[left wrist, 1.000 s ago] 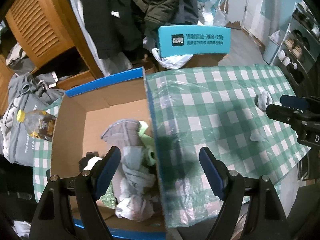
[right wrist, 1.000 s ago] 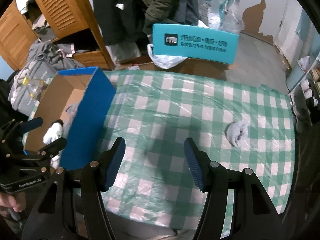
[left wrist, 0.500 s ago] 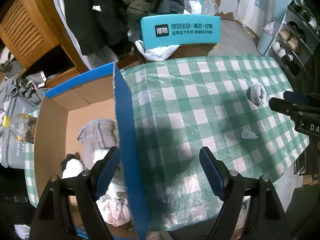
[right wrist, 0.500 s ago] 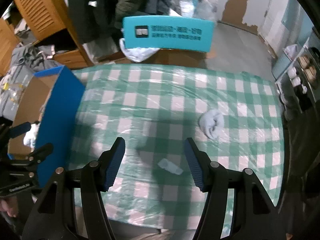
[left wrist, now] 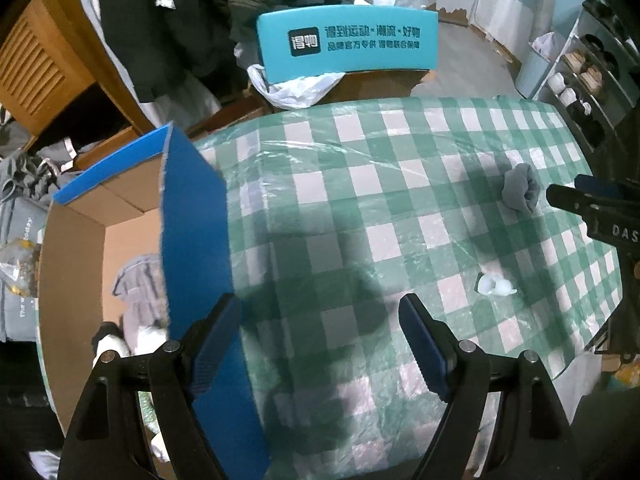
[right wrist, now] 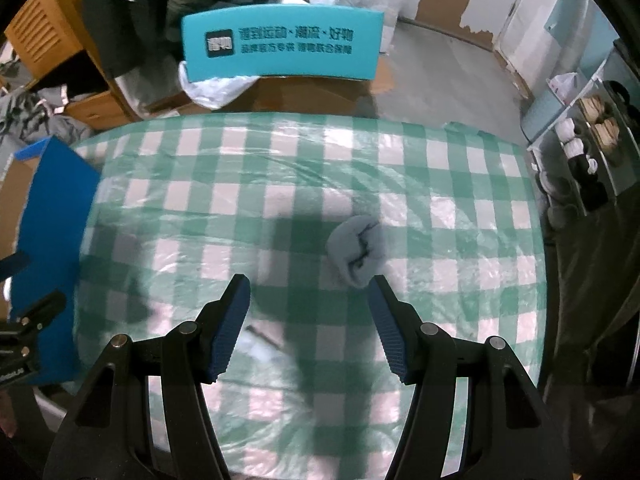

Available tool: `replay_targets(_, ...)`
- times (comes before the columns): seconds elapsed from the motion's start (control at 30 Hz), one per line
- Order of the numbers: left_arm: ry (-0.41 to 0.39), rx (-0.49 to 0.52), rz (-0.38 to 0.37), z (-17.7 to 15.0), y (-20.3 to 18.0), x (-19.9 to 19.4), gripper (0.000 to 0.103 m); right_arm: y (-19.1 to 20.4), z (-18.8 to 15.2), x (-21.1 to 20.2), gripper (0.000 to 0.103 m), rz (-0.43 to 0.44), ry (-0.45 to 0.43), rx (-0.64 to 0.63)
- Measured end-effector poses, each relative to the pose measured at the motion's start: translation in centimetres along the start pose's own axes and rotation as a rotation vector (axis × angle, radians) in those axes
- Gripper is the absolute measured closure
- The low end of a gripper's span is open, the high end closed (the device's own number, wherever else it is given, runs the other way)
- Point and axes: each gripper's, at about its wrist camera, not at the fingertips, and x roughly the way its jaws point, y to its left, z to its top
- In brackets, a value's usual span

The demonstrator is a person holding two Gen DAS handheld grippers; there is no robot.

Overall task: Organize soft objects
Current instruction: 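Move both tools over the table toward the grey rolled sock, then close the right gripper on the grey rolled sock and lift it, then lower the left gripper onto the small white item and close it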

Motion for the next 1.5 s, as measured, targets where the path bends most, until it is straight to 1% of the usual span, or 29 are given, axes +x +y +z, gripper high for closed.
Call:
replay_targets(0.17,0.020,0.014,-0.006,1.1,-1.5,1.6,0.020,-1.6,0.8,2.2,0.042,-0.006,0.028,0.008)
replay_targets(0.37,0.048,0.010,-0.025,2.5,-3.1,3.9,0.020,-3.5,0.9,5.6,0.042,0.048,0.073,0.075)
replay_targets(0.57,0.069,0.016,-0.049,3.1,-4.6,5.4,0.020,-4.4,0.7,7.8,0.042,0.048,0.086,0.095)
replay_targets(0.8,0.082,0.039,-0.067,3.3,-6.2,6.2,0.020,-4.4,1.0,9.2,0.042,0.042,0.084,0.103)
replay_targets(1.03,0.100,0.057,-0.078,2.7,-7.1,6.8,0.020,-3.9,1.0,10.6,0.043,0.012,0.093,0.086)
replay_targets(1.13,0.106,0.058,-0.087,2.6,-7.5,7.0,0.020,-3.7,0.8,10.8,0.057,-0.012,0.092,0.068)
replay_targets(1.2,0.108,0.057,-0.098,2.6,-7.9,7.1,0.020,-4.0,0.7,10.7,0.069,-0.006,0.095,0.077)
replay_targets(1.3,0.110,0.062,-0.121,2.8,-8.5,7.4,0.020,-4.6,0.2,10.2,0.075,0.027,0.103,0.108)
replay_targets(1.5,0.130,0.103,-0.158,1.9,-10.7,8.0,0.020,-5.8,-2.0,8.7,0.077,0.038,0.107,0.163)
